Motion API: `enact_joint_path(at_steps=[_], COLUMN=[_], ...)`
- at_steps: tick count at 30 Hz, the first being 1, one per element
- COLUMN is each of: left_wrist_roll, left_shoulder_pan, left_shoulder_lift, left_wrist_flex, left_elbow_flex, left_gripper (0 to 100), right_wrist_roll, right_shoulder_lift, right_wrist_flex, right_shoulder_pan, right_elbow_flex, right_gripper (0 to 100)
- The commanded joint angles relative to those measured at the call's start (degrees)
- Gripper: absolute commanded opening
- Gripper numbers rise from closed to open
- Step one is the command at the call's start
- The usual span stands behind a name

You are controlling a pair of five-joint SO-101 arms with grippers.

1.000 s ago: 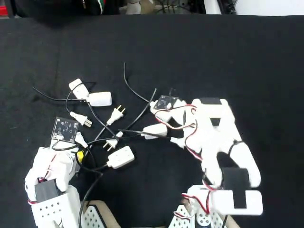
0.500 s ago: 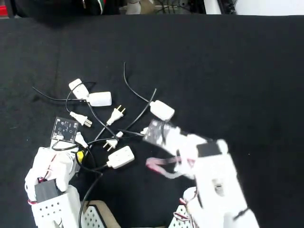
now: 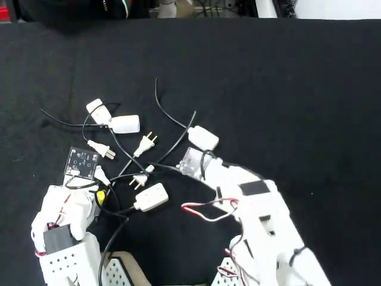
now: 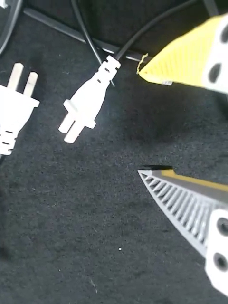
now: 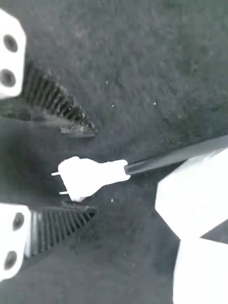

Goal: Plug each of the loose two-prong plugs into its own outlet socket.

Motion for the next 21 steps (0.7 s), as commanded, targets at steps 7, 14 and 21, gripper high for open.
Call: enact_joint_path(at_steps=[7, 14, 21], left_wrist_roll=[-0.6, -0.6, -2.2], left_shoulder_pan=[0.8, 0.8, 0.8], left_shoulder_lift=[-0.2, -0.2, -0.2], left_wrist_flex=[0.3, 0.2, 0.4], left_elbow_flex=[0.2, 0.2, 0.2], left_gripper=[29, 29, 29], right_wrist_roll=[2.9, 2.9, 3.0], right_shoulder_lift=[25.7, 26.9, 26.6], right_wrist_flex=[-5.2, -5.6, 0.1], right_shoulder_pan=[8.9, 7.1, 7.1], right_elbow_flex=[-16.3, -18.9, -24.0], right_gripper=[23.0, 23.0, 7.0])
